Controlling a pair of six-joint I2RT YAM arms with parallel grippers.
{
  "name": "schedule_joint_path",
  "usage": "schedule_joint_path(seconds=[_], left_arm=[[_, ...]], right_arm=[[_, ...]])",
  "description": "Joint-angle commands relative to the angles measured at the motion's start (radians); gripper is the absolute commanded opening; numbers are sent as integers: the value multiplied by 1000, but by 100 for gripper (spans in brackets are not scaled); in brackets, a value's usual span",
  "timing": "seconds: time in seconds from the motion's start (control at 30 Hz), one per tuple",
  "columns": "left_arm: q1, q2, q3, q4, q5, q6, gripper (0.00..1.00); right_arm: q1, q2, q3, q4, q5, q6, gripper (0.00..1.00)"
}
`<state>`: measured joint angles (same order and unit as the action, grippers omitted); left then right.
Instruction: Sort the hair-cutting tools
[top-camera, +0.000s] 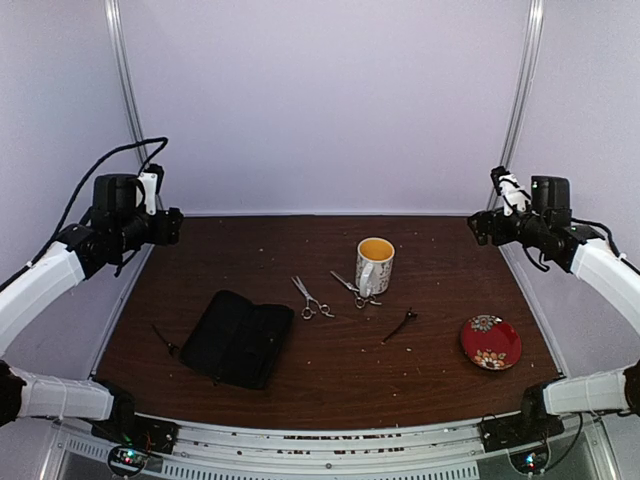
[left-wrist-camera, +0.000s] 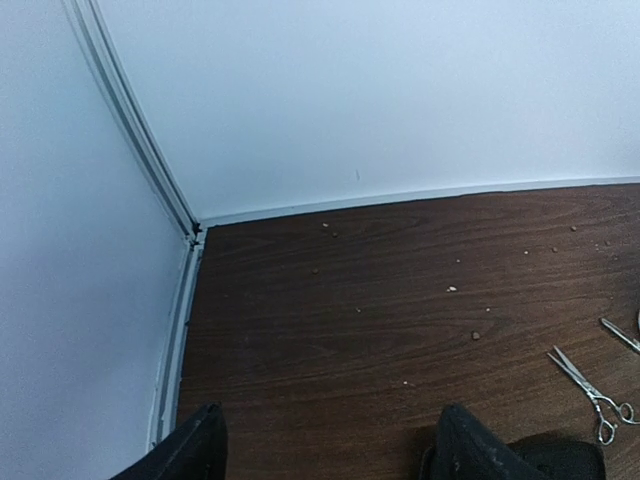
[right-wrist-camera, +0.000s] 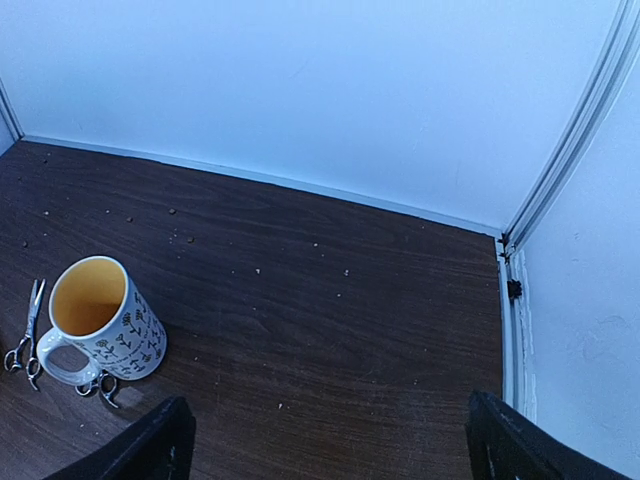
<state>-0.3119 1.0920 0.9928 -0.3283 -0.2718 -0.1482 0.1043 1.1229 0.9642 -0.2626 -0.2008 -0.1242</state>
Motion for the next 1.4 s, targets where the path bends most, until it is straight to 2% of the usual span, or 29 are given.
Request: schedule_joint_path(seconds=[0.0,0.17,0.3,0.47,0.63,0.83,0.9,1.1,1.37], left_arm=[[33,53,1,102,171,-7,72],[21,152,32,115,316,-15,63],[-38,245,85,54,396,20,53],[-203,356,164,-54,402,3,50],[-388,442,230,-154,346,-131,50],[-511,574,273,-263,307,-275,43],[-530,610,286,-308,280,-296,43],[-538,665,270,-321,316,-348,43],[-538,710,263,-320,346,-368,35]], right_arm=[[-13,1,-47,76,14,-5,98],[-18,10,-88,60,-101,-126,100],[-21,32,-93,45,-169,-163,100],[-21,42,-92,42,-220,-176,100],[-20,50,-76,34,-273,-151,99],[-20,38,-99,48,-291,-175,98],[-20,40,-100,46,-295,-179,98],[-20,52,-94,31,-317,-194,97],[-20,64,-89,16,-316,-208,96]])
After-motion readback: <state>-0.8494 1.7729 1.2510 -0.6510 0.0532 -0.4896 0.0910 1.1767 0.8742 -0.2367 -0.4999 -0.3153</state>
